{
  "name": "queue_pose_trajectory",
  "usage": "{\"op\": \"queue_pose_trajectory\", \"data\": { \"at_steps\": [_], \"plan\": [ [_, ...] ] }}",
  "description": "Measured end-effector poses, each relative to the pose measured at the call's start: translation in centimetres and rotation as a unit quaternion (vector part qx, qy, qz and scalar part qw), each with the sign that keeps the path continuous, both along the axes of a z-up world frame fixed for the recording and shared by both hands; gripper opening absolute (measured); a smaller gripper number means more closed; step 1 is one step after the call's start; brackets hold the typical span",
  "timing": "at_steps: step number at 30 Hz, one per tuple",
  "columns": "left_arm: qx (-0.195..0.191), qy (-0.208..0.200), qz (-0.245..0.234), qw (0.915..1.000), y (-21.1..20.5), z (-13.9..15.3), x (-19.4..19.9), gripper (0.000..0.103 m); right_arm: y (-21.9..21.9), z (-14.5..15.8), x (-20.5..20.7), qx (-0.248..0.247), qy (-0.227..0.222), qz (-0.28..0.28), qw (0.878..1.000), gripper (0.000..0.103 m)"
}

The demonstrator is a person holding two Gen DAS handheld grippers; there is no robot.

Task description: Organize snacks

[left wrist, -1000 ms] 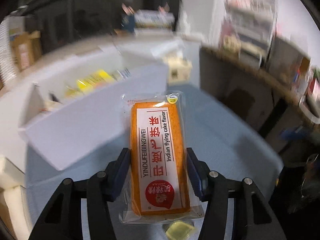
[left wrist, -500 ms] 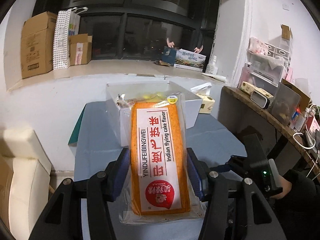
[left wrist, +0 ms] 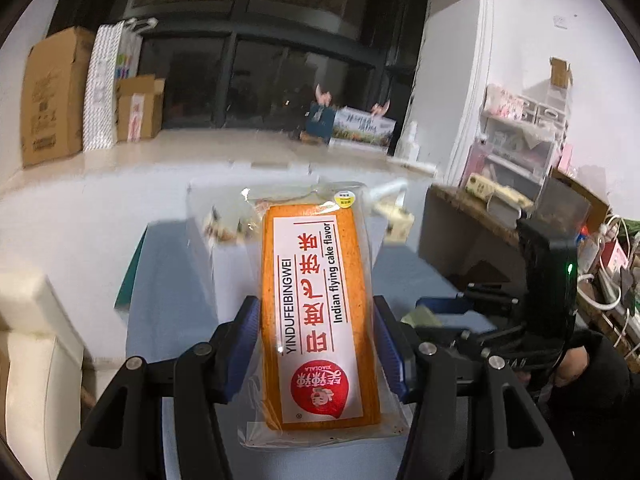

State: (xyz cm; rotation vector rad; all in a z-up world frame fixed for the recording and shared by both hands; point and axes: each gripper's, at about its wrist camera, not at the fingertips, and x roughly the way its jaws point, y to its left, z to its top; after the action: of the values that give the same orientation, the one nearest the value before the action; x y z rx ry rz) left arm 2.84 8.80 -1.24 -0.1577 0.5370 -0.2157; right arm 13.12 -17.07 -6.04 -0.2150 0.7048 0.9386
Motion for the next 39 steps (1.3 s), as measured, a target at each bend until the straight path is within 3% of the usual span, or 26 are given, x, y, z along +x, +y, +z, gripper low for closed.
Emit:
{"op": "queue_pose_trajectory", "data": {
  "at_steps": [4, 9, 10, 11, 12, 13, 14, 15, 19, 22, 26, 31, 34, 39],
  "plan": [
    [0.000, -0.002, 0.015, 0.9999, 1.1, 1.9, 7.1, 0.060, 0.0, 4.8, 5.6, 0.033, -0.032, -0.044, 0.998, 0.048],
    [0.010, 0.020, 0.036, 0.9991, 2.2, 2.2, 15.7, 0.061, 3.0, 7.8, 14.9, 0.033, -0.022, -0.093, 0.995, 0.048],
    [0.015, 0.022, 0.042, 0.9987, 2.3, 2.2, 17.1, 0.064, 3.5, 8.0, 16.3, 0.031, -0.020, -0.102, 0.994, 0.048],
    [0.024, 0.034, 0.055, 0.9976, 2.6, 2.0, 18.8, 0.076, 3.9, 8.1, 17.9, 0.030, -0.016, -0.109, 0.993, 0.048],
    [0.025, 0.047, 0.062, 0.9966, 2.9, 1.8, 20.1, 0.094, 4.3, 8.1, 19.4, 0.030, -0.005, -0.110, 0.993, 0.050],
    [0.024, 0.064, 0.069, 0.9952, 3.3, 1.5, 21.4, 0.101, 4.8, 8.2, 21.0, 0.032, 0.006, -0.113, 0.993, 0.071],
    [0.030, 0.065, 0.078, 0.9944, 3.5, 1.4, 21.7, 0.103, 5.1, 7.9, 21.8, 0.030, 0.003, -0.123, 0.992, 0.090],
    [0.036, 0.058, 0.084, 0.9941, 3.7, 1.5, 21.8, 0.103, 4.9, 8.3, 22.1, 0.033, -0.007, -0.138, 0.990, 0.103],
    [0.041, 0.047, 0.093, 0.9938, 4.2, 1.9, 20.8, 0.103, 3.6, 8.9, 21.6, 0.057, -0.017, -0.147, 0.987, 0.103],
    [0.065, 0.028, 0.114, 0.9909, 3.8, 2.3, 19.3, 0.103, 3.4, 8.3, 20.7, 0.042, -0.030, -0.154, 0.987, 0.103],
    [0.070, -0.002, 0.138, 0.9880, 3.3, 3.3, 17.0, 0.103, 3.8, 7.4, 19.1, 0.023, -0.044, -0.156, 0.986, 0.103],
    [0.033, -0.014, 0.147, 0.9885, 3.3, 4.0, 13.5, 0.103, 3.8, 7.9, 14.9, -0.006, -0.112, -0.173, 0.979, 0.103],
    [0.023, -0.014, 0.141, 0.9896, 2.9, 4.3, 11.5, 0.103, 3.1, 8.6, 11.8, 0.014, -0.129, -0.177, 0.976, 0.103],
    [0.083, -0.008, 0.159, 0.9838, -0.3, 4.9, 6.7, 0.103, 1.5, 9.2, 7.5, 0.036, -0.107, -0.169, 0.979, 0.103]
  ]
}}
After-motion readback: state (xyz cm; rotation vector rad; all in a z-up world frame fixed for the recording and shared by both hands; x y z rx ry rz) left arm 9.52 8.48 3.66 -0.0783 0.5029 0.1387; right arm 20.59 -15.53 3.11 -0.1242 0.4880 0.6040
